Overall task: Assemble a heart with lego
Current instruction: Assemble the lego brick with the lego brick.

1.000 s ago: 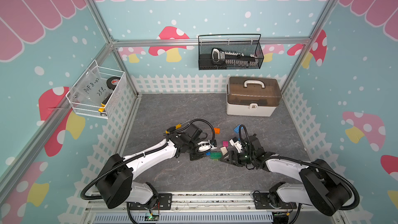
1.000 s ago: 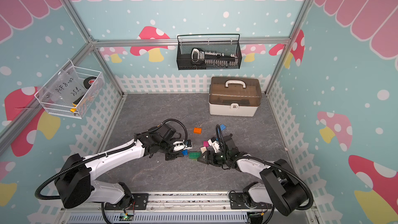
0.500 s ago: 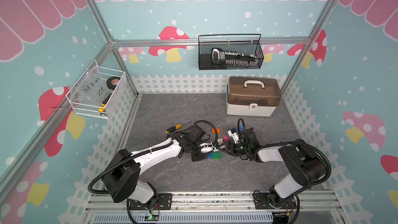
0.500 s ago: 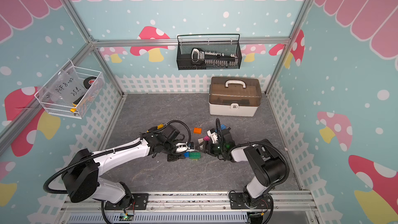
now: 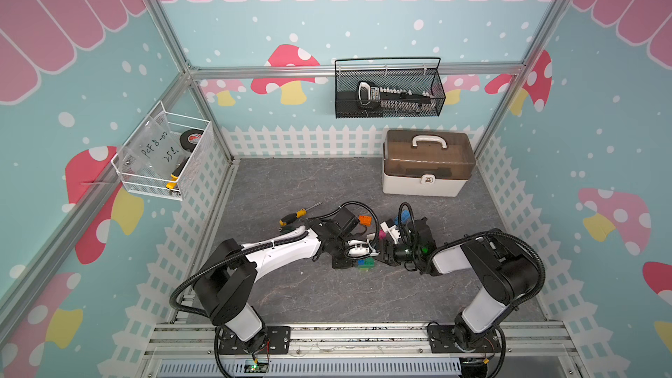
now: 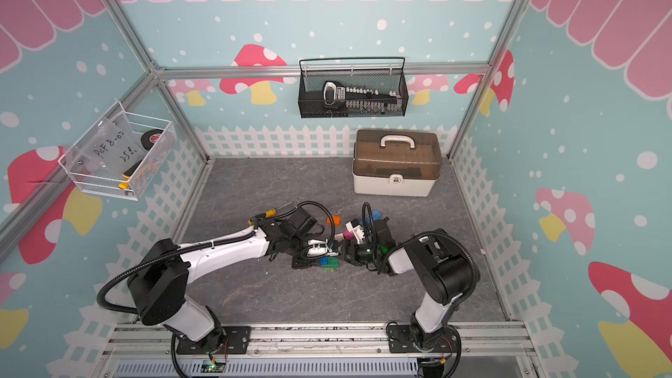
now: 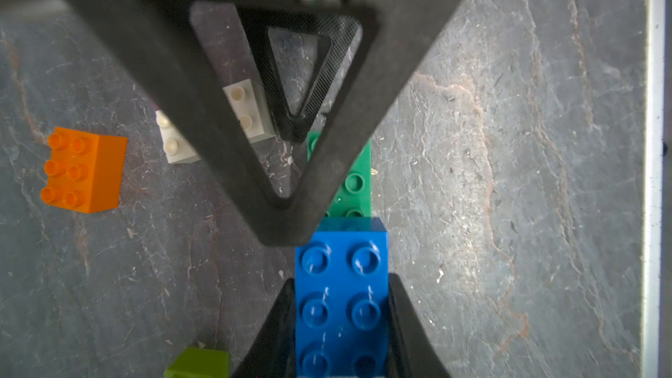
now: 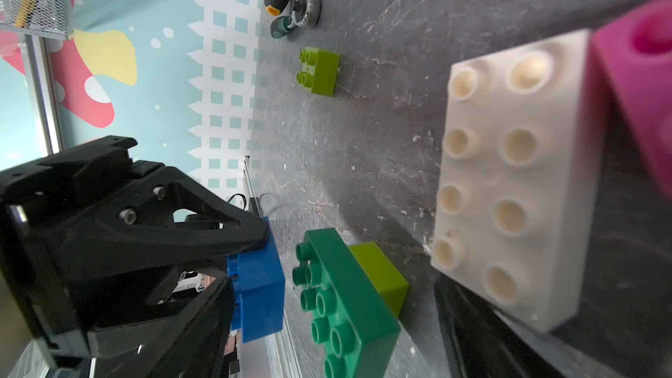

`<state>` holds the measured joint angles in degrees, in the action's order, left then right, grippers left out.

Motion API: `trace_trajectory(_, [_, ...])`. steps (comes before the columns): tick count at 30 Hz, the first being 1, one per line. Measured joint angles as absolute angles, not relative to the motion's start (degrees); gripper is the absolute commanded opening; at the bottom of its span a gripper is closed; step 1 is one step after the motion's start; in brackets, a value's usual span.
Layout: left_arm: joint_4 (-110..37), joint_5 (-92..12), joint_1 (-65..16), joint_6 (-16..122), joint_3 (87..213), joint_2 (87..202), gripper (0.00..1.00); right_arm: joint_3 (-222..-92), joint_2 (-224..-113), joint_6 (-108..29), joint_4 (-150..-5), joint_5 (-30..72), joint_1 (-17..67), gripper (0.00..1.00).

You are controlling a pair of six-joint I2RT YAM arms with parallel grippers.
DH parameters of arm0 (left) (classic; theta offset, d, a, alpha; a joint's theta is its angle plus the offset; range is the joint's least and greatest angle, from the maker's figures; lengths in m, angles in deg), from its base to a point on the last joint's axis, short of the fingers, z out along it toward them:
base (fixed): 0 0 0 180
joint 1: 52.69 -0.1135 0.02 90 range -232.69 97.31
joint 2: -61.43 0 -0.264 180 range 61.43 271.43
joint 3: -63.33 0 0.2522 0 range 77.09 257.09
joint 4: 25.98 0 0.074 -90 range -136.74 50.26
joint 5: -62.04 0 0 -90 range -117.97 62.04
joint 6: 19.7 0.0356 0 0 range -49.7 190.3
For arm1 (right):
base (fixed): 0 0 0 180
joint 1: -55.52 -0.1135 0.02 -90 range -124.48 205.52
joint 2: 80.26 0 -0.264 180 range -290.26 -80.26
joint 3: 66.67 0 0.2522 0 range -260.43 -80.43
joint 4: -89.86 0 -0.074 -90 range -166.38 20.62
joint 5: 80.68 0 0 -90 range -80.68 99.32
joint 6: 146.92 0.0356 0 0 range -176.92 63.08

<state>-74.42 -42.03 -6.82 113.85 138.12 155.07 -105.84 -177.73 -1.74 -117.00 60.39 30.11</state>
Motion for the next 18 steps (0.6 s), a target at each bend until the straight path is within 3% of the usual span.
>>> trace_trajectory(18, [-75.4, -41.0, -6.4, 113.9, 140.1, 158.0, 0.00, -103.9, -179.9, -0.9, -121.8, 63.2, 29.8, 0.78])
